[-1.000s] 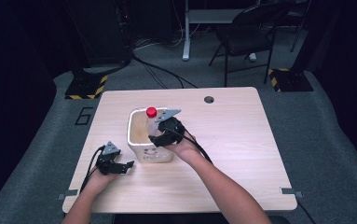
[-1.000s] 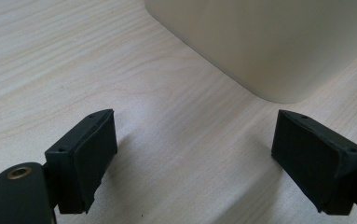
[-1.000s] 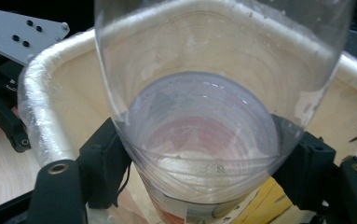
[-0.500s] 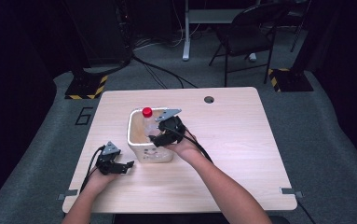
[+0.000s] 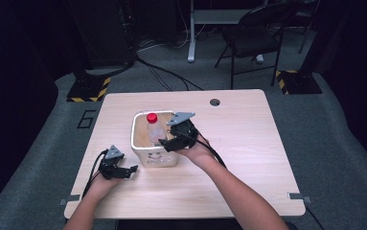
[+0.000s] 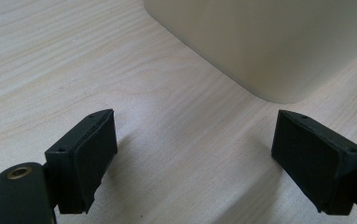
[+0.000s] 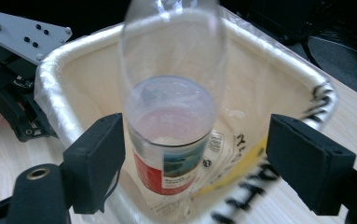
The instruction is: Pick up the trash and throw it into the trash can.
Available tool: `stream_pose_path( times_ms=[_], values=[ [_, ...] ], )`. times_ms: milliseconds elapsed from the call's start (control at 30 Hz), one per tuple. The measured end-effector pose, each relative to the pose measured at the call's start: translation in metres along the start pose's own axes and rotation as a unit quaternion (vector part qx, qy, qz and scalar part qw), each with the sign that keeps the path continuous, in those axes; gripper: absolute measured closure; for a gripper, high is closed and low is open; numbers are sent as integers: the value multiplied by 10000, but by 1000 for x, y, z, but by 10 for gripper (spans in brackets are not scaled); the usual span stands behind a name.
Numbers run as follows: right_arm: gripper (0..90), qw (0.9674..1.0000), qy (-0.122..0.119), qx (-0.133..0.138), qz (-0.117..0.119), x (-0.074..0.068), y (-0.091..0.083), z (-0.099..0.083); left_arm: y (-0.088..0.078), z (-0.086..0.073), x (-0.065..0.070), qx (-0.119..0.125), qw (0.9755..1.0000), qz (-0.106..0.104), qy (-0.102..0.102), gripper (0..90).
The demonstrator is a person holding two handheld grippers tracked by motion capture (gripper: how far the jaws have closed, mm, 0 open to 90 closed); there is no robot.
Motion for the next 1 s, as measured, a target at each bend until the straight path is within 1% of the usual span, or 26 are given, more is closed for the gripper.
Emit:
stream_pose_path(
  times_ms=[33,67,167,200,333,367,500,700,800,833,900,933,1000],
  values=[
    [195,10000,0,0,0,0,0,0,0,0,0,0,10000,0,0,140],
    [196,10000,31,5,6,3,-5,-3,0,0,0,1,10000,1,0,140],
    [199,10000,8,16,6,4,-10,-6,0,0,0,-2,10000,-2,4,140],
    [201,10000,-1,30,-1,6,-15,-10,0,0,0,1,10000,1,3,140],
    [205,10000,33,60,10,9,-23,-17,0,0,0,1,10000,4,1,140],
    [207,10000,3,70,-1,11,-25,-19,0,0,0,1,10000,4,1,140],
    [211,10000,25,77,9,13,-30,-25,0,0,0,1,10000,3,1,140],
    [222,10000,-5,71,-22,20,-39,-42,0,0,0,2,10000,2,4,140],
    [225,9999,79,72,-34,22,-43,-49,0,0,0,1,10000,2,2,140],
    [228,9999,108,92,-43,24,-45,-55,0,0,0,2,10000,2,2,140],
    [229,9999,108,90,-60,25,-46,-57,0,0,0,2,10000,3,0,140],
    [232,9999,97,73,-91,26,-47,-63,0,0,0,1,10000,2,3,140],
    [236,9999,114,58,-107,27,-48,-68,0,0,0,1,10000,2,1,140]
  ],
)
Point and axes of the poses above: each handheld gripper's, and its own axes: y roughly forward along the jaws, z roughly out of its top, x roughly to its right, the point moved 3 cm from there along y, roughly forward along the jaws, and after that the axes turned 9 degrees about -x, right-handed, at the moved point
